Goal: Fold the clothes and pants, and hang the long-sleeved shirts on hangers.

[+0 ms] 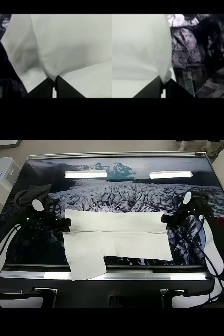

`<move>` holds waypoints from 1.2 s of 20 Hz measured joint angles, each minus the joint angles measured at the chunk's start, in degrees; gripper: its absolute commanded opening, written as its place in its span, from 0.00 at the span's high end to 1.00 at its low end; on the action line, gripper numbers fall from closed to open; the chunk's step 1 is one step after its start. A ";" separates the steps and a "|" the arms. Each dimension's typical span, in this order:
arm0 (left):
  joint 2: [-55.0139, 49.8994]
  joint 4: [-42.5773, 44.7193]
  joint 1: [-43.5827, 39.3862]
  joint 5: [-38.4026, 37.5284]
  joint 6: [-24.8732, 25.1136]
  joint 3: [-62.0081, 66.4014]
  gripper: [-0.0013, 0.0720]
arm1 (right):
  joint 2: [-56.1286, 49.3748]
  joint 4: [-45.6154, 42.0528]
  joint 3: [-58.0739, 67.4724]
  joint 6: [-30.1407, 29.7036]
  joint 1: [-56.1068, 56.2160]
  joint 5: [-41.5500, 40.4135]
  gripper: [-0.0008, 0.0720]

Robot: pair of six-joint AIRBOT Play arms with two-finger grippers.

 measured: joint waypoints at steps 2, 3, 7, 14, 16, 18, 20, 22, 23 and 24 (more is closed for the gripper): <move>0.00 0.11 0.02 -0.17 -0.13 -0.07 0.34 | 0.00 0.00 -0.72 0.00 0.00 0.11 0.48; 0.00 0.11 0.17 -0.70 -0.20 -0.04 0.09 | 0.00 -0.09 -0.70 0.00 0.00 0.11 0.31; 0.79 0.28 3.56 -6.95 0.81 1.79 0.09 | 0.09 -2.03 4.59 -0.87 -3.10 3.80 0.28; 12.98 -1.44 11.19 -11.13 7.13 -15.69 0.31 | 5.66 1.88 0.90 -2.23 -17.84 13.81 0.28; 16.87 -5.29 11.74 -7.93 9.84 -25.27 0.31 | 8.13 3.34 -4.59 -3.50 -19.45 13.14 0.28; 19.26 -10.29 11.91 -5.05 12.35 -32.83 0.31 | 9.57 4.63 -8.61 -4.55 -20.20 12.48 0.28; 20.46 -14.10 11.13 -2.82 14.01 -37.94 0.31 | 10.36 5.92 -11.47 -5.01 -20.63 12.13 0.28; 21.11 -16.92 9.35 -1.55 14.86 -40.96 0.32 | 10.78 7.41 -12.98 -5.40 -20.83 12.04 0.28; 21.35 -17.70 8.31 -0.74 14.97 -41.86 0.40 | 10.88 7.98 -13.42 -5.44 -20.90 12.07 0.28; 21.49 -18.25 7.28 0.26 14.97 -42.53 0.50 | 10.97 8.61 -13.73 -5.60 -20.94 12.07 0.28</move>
